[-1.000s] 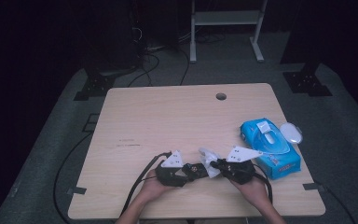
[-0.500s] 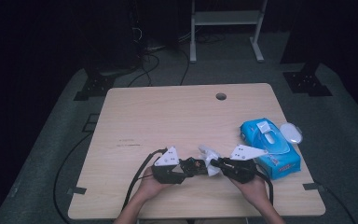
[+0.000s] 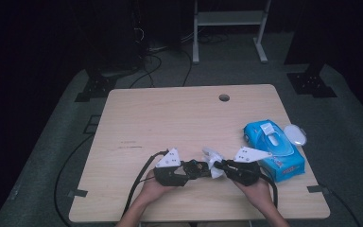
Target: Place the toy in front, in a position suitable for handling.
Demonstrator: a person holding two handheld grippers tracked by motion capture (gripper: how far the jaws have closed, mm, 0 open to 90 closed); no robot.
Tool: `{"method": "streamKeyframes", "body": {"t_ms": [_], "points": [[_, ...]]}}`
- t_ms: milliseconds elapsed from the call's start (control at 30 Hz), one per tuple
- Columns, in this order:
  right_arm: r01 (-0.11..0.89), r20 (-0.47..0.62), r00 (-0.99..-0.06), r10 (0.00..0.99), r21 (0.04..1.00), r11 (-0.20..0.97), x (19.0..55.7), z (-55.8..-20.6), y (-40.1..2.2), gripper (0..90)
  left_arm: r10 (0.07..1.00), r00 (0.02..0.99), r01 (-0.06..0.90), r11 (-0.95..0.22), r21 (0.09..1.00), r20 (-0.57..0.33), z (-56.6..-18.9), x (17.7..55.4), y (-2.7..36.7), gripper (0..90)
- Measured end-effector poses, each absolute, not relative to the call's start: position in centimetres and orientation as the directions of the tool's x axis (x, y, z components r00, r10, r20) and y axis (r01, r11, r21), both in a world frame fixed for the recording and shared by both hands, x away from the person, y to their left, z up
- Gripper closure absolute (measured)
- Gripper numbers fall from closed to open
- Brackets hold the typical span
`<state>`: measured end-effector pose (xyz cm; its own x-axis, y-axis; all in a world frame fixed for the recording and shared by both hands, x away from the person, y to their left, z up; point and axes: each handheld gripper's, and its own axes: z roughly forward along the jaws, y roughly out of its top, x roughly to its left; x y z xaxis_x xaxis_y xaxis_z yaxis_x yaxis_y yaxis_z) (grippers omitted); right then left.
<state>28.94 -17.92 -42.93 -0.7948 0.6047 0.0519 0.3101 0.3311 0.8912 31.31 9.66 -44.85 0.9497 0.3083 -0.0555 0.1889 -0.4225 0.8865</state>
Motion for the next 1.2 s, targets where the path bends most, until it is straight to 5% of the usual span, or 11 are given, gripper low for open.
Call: {"method": "streamKeyframes", "body": {"t_ms": [500,900,1200], "points": [[0.333,0.091,-0.805,0.586,0.887,0.319,28.9,-43.4,-17.4,84.7,0.300,0.950,0.183,-0.302,0.936,-0.089,-43.2,31.1,10.4,57.7],[0.272,0.144,-0.835,0.531,0.947,0.171,28.8,-39.8,-18.1,84.6,0.276,0.960,0.145,-0.365,0.919,-0.042,-41.8,31.2,9.7,57.6],[0.189,0.045,-0.875,0.482,0.949,0.253,28.7,-37.8,-15.4,84.5,0.255,0.967,0.113,-0.429,0.896,0.000,-40.8,31.2,8.4,57.6]]}}
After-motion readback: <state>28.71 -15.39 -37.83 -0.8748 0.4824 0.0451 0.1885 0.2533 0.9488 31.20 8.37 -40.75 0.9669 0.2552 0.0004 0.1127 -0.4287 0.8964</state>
